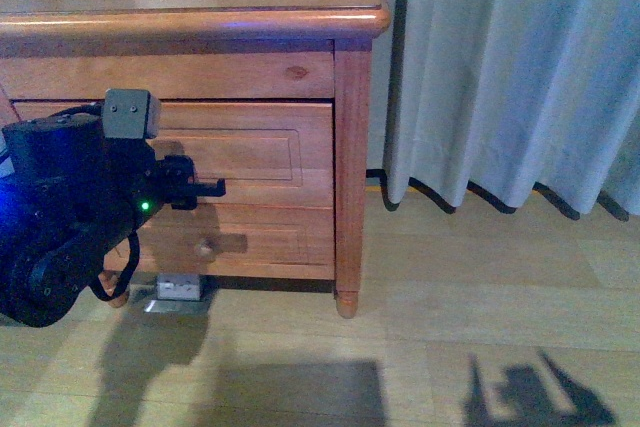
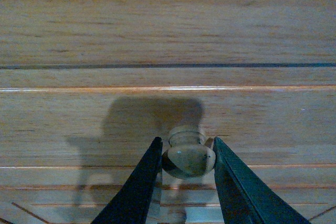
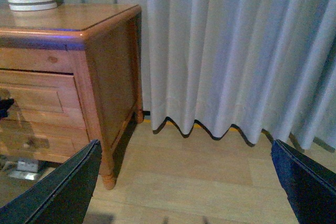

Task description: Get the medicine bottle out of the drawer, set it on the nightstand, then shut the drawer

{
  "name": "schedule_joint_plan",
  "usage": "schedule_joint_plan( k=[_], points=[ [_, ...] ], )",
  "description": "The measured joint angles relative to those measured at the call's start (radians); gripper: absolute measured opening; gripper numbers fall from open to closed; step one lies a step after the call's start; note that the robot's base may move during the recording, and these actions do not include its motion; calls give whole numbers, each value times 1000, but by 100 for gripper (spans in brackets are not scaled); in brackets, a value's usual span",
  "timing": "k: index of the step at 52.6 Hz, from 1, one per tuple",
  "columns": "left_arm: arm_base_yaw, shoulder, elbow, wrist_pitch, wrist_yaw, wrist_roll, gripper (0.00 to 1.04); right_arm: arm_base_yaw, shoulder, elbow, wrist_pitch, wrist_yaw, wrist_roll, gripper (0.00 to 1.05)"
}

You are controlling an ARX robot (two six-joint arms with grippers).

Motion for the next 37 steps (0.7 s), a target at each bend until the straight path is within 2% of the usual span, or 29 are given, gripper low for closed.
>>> schedule_joint_plan(
  k=[11, 21, 37],
  points=[
    [-1, -63, -124, 41, -2, 0, 24, 0, 0, 0, 0, 0, 0, 98],
    [-3, -203, -364, 73, 20, 0, 24, 0, 0, 0, 0, 0, 0, 98],
    [-11, -356, -604, 46, 19, 0, 24, 0, 0, 0, 0, 0, 0, 98]
  ],
)
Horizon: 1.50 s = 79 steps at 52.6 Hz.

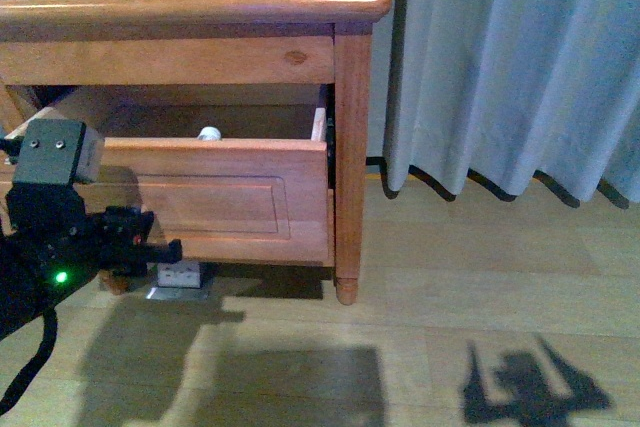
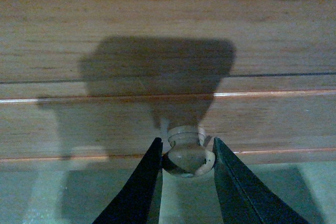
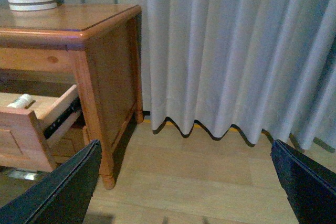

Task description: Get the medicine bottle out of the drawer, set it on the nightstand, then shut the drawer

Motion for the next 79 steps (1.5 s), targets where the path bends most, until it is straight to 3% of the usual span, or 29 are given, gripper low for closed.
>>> schedule_joint_plan(
  k=[28, 36, 50, 56, 66, 79],
  points=[
    [-43, -125, -134, -98, -63, 6, 26, 0, 0, 0, 0, 0, 0, 98],
    [-51, -183, -161, -176, -45, -14, 59, 0, 0, 0, 0, 0, 0, 98],
    [-18, -323, -196, -219, -29, -39, 99, 0, 0, 0, 0, 0, 0, 98],
    [29, -482, -188, -270, -33, -65, 98, 0, 0, 0, 0, 0, 0, 98],
    [92, -788, -134, -488, 29, -135, 98, 0, 0, 0, 0, 0, 0, 98],
    [53, -1122, -254, -672, 26, -137, 98, 0, 0, 0, 0, 0, 0, 98]
  ],
)
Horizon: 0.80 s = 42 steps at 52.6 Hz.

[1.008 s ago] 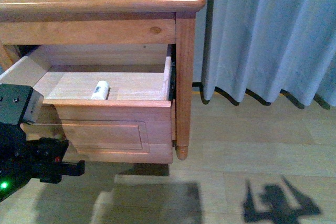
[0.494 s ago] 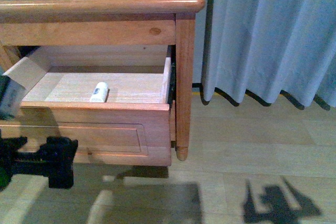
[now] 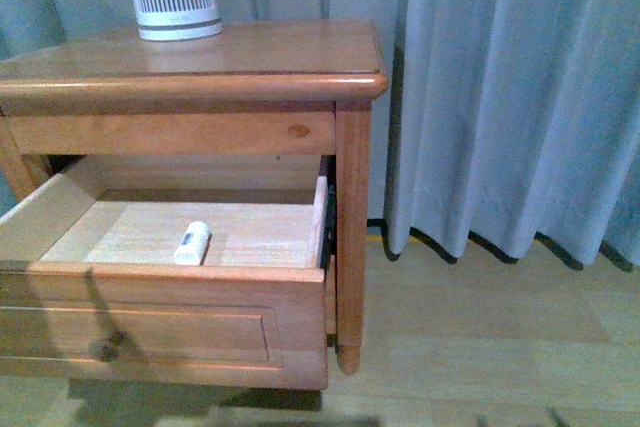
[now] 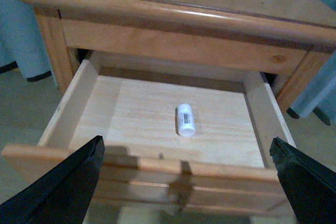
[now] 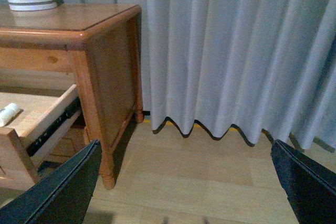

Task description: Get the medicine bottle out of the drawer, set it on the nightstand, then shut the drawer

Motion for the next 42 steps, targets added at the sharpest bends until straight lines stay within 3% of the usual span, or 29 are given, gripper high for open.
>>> schedule_joint_plan(
  k=[14, 18, 22, 27, 39, 42],
  points=[
    [-135, -488, -143, -371, -129, -19, 98, 0, 0, 0, 0, 0, 0, 98],
    [-155, -556, -158, -396, -154, -18, 97, 0, 0, 0, 0, 0, 0, 98],
    [-171, -584, -218, -237, -278, 32, 86, 0, 0, 0, 0, 0, 0, 98],
    [-145, -629, -254, -173, -286, 68, 69, 0, 0, 0, 0, 0, 0, 98],
    [-63, -708, -288, -211, -208, 92, 29, 0, 0, 0, 0, 0, 0, 98],
    [7, -735, -291, -230, -110, 95, 16, 0, 0, 0, 0, 0, 0, 98]
  ],
)
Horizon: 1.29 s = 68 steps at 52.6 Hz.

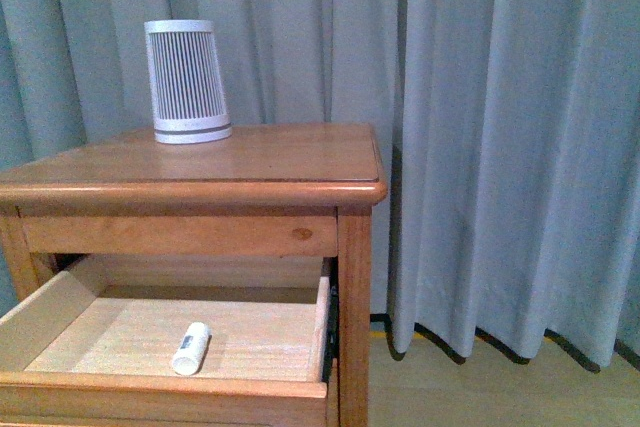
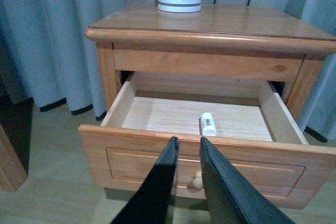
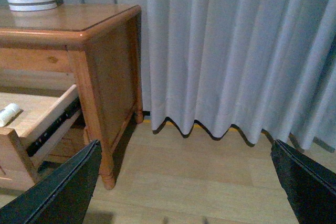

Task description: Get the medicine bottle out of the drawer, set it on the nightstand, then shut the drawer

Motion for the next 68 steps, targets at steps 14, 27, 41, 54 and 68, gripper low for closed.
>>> schedule_joint_plan(
  k=[14, 27, 41, 54, 68],
  points=[
    [63, -121, -46, -90, 31, 3, 3, 0, 0, 0, 0, 0, 0, 98],
    [63, -246, -46, -198, 32, 3, 3, 0, 0, 0, 0, 0, 0, 98],
    [63, -246, -46, -200, 32, 4, 11, 0, 0, 0, 0, 0, 0, 98],
    [63, -246, -46, -200, 33, 4, 60, 0, 0, 0, 0, 3, 0, 98],
    [64, -247, -46, -202, 33, 7, 99, 0, 0, 0, 0, 2, 0, 98]
  ],
)
